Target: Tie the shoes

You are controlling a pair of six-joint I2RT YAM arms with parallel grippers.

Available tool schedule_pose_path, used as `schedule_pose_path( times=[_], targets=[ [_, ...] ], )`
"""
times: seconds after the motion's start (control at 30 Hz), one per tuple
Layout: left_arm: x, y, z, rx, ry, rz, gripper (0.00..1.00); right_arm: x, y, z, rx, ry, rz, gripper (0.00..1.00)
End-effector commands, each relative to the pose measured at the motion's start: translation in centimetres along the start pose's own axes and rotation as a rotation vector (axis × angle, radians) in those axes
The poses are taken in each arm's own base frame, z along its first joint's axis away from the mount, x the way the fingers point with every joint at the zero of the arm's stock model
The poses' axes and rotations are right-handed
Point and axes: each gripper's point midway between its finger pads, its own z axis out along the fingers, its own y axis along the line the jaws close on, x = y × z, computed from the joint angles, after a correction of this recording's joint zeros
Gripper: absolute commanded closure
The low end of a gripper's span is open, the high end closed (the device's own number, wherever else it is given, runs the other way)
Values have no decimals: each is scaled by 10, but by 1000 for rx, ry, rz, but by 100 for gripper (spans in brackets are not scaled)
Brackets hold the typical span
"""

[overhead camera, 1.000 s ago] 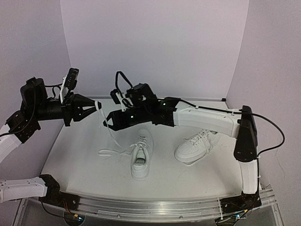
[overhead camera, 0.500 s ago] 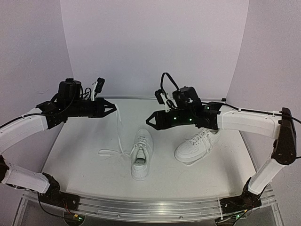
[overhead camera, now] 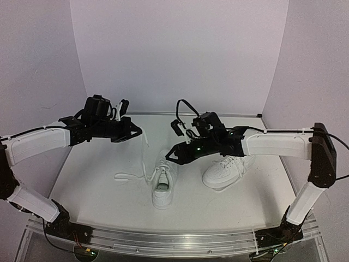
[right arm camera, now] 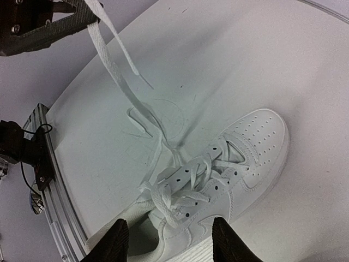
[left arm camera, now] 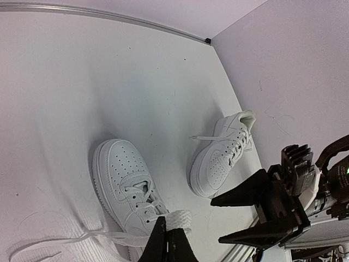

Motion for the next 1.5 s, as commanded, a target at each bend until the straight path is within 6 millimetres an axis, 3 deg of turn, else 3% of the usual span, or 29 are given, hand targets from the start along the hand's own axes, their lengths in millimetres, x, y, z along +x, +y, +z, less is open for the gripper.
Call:
schedule_pose_path(
  times=[0.0,0.3,0.57,0.73,0.87,1.0,1.2,1.27,1.47],
  targets=[
    [-5,-7,10,28,-13,21,100,-11,16,16,-90,-2,-45,51],
    [9,-9,25,62,32,58,100,-2,25,29,-164,46,-55,54],
    [23,-20,36,109,77,90,100,2,26,34,-181,74,-62,68],
    [29,-24,40,116,96,105,100,7,23,35,-165,91,-70,65],
    [31,-23,41,115,100,112,100,11,23,37,-174,114,-75,70],
    [34,-22,43,115,111,121,100,15,16,40,-139,127,-82,63],
    [42,-20,48,123,144,134,100,22,15,43,-142,153,-90,66],
    [44,-22,49,130,149,142,100,24,13,43,-140,160,-93,69],
    [56,-25,51,157,182,206,100,20,17,37,-145,149,-105,97]
  ],
)
